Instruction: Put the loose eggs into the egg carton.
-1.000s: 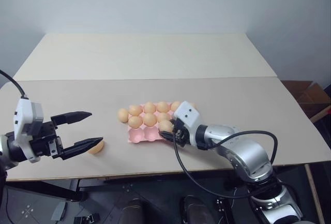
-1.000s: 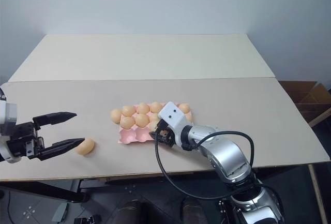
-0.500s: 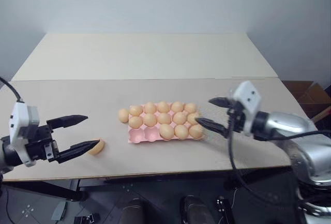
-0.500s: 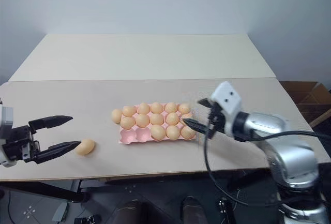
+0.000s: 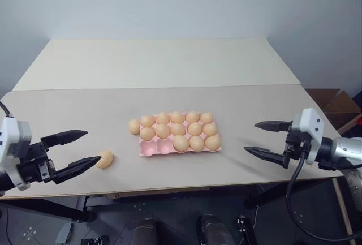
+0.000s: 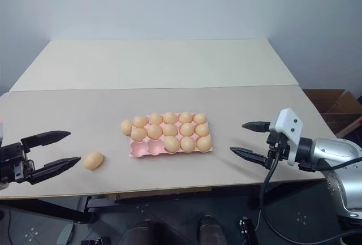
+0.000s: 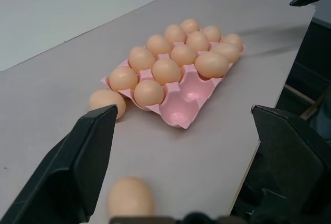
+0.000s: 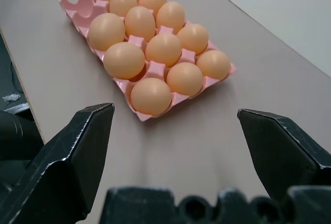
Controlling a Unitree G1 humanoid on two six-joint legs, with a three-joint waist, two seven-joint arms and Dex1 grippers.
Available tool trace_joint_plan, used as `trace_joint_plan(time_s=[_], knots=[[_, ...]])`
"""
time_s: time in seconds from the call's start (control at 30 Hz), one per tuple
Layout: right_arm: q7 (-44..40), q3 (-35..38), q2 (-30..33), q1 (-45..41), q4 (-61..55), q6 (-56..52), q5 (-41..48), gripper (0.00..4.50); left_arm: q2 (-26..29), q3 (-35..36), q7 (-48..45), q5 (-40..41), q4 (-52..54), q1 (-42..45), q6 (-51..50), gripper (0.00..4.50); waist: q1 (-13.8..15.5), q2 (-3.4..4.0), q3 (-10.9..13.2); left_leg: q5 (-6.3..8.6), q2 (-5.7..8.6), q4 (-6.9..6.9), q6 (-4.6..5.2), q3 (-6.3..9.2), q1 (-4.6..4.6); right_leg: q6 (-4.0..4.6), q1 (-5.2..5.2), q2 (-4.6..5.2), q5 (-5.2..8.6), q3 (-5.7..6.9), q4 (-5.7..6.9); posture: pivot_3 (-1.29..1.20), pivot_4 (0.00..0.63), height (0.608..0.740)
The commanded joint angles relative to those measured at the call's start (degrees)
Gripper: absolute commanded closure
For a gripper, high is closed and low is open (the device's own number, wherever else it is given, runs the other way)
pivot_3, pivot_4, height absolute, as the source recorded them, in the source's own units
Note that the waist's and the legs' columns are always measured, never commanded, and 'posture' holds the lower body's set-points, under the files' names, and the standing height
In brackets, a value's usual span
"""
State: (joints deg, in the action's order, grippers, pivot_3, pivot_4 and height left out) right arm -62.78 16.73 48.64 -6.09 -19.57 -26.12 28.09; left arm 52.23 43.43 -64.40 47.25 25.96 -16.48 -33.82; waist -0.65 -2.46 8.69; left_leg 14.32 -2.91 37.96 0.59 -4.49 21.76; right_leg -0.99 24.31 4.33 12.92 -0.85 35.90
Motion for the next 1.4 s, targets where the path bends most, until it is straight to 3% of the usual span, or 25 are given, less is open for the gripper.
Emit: trace_joint_plan(time_s=[0.03,0.3,0.43,0.83,0.93,1.17,1.3,1.4], knots=[[-0.3,0.4,1.5,-2.3,0.5,1.4,0.6,0.04,-1.3,1.2,1.7,0.4,1.9,0.0,0.9,0.00,0.0,0.00,0.0,0.00,0.02,0.00,0.00,0.00,0.03,0.10,0.01,0.01,-0.06,0.00,-0.01,0.00,0.150,0.740],[0.9,-0.8,1.2,-3.6,-0.9,1.2,0.8,0.04,-2.8,-1.5,14.1,-7.0,0.5,-2.3,-4.1,0.00,0.0,0.00,0.0,0.01,0.03,0.00,0.01,0.05,0.10,0.11,0.03,0.00,-0.17,0.03,-0.03,0.00,0.150,0.740],[2.3,-1.5,0.5,-3.1,-2.5,1.3,1.0,0.04,-3.4,-6.2,18.7,-9.2,-1.6,-0.6,-7.0,0.00,0.1,0.00,0.0,0.00,0.03,0.00,0.01,0.04,0.05,0.10,0.01,0.02,-0.13,0.02,-0.02,0.00,0.150,0.740],[4.9,-1.0,-0.5,-0.8,-6.8,1.2,2.2,0.04,-1.5,-16.8,19.7,-13.9,-4.7,2.8,-8.9,0.00,0.2,-0.02,0.0,0.01,0.03,0.00,0.01,0.08,0.16,0.04,0.06,0.02,-0.26,0.05,-0.04,0.00,0.150,0.740],[5.4,-1.1,-0.7,-0.8,-7.1,1.0,2.3,0.00,-1.3,-18.9,21.0,-14.5,-5.6,5.1,-10.8,0.60,0.2,-0.02,0.0,0.01,0.04,0.00,0.01,0.07,0.14,0.05,0.05,0.03,-0.25,0.04,-0.03,0.00,0.150,0.740],[6.9,-0.6,-0.4,-1.6,-7.2,0.5,3.1,0.00,-1.2,-20.1,20.3,-15.4,-4.4,7.4,-9.4,2.84,0.1,-0.02,0.0,0.01,0.03,0.00,0.01,0.09,0.15,0.01,0.06,0.02,-0.28,0.05,-0.03,0.00,0.150,0.740],[7.7,-0.8,-0.5,-1.3,-7.7,0.6,3.4,0.00,-2.2,-18.2,15.9,-9.9,-1.2,10.5,-7.3,2.84,0.1,-0.02,0.0,0.01,0.04,0.00,0.01,0.09,0.20,-0.01,0.08,0.03,-0.29,0.06,-0.05,0.00,0.150,0.740],[8.3,-1.6,-0.7,-1.9,-7.5,0.7,3.3,0.00,-2.4,-22.2,14.0,-9.0,0.3,14.9,-6.3,2.84,0.6,-0.01,0.0,0.01,0.06,0.01,0.01,0.10,0.20,0.00,0.05,0.04,-0.29,0.07,-0.05,0.00,0.150,0.740]])
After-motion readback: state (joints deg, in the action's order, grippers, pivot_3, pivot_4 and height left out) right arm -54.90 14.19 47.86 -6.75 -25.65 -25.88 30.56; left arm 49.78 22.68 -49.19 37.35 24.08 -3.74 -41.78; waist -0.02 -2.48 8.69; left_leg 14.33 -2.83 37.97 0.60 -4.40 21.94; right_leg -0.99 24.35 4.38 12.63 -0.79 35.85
